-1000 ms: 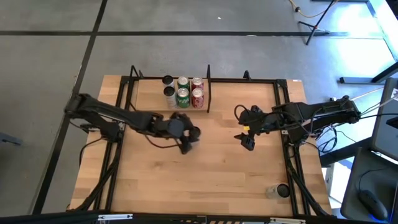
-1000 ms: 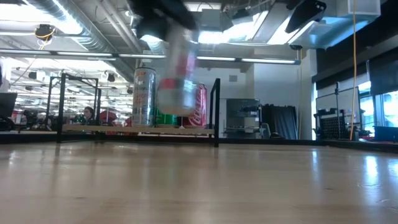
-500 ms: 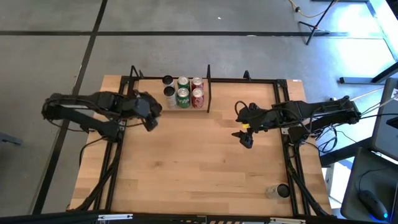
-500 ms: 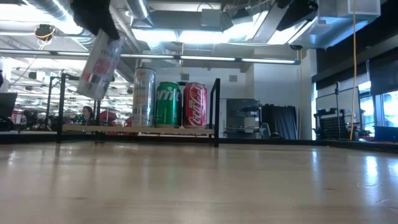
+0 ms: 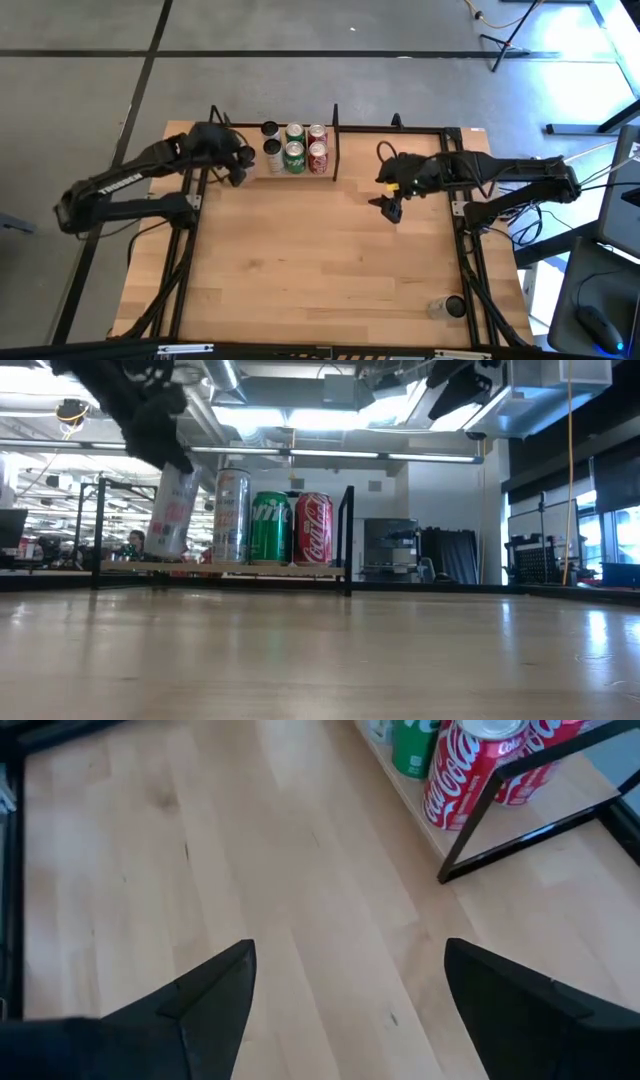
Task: Place canned beverage on shelf
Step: Put the top white-pink soda can on the shelf
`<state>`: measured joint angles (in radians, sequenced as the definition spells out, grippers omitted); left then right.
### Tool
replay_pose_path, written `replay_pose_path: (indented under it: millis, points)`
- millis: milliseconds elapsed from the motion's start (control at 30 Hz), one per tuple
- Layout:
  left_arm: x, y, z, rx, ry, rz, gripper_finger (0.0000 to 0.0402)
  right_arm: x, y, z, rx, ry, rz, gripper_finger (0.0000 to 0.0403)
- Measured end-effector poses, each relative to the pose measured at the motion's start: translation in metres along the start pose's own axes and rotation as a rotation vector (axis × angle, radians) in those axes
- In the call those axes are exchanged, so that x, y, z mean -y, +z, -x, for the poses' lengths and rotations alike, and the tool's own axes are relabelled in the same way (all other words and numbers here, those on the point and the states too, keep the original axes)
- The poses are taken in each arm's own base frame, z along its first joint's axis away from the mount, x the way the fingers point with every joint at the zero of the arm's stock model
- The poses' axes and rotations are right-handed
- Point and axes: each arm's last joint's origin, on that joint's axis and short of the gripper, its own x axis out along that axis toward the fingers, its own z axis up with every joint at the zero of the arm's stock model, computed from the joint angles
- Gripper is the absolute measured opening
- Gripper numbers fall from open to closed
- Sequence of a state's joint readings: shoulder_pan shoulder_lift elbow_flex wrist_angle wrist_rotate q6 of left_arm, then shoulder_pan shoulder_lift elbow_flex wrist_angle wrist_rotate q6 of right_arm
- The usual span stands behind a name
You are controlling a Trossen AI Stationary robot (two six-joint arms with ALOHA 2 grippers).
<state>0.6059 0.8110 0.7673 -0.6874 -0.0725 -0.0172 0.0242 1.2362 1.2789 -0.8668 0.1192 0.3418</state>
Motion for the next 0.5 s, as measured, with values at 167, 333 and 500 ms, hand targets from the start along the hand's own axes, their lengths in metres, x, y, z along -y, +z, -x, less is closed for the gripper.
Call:
replay_pose_path:
  millis: [167, 333, 500]
  points:
    - [-0.022, 0.004, -0.010, 0.064, -0.051, 0.011, 0.0214, 0.012, 0.004, -0.001, -0.003, 0.010, -0.048, 0.0310]
    - [-0.042, 0.007, -0.019, 0.078, -0.090, -0.003, 0.0214, 0.018, 0.006, -0.002, -0.003, 0.001, -0.108, 0.0310]
    - [-0.061, 0.006, -0.035, 0.061, -0.156, 0.015, 0.0214, 0.016, 0.006, -0.004, -0.014, 0.026, -0.118, 0.0310]
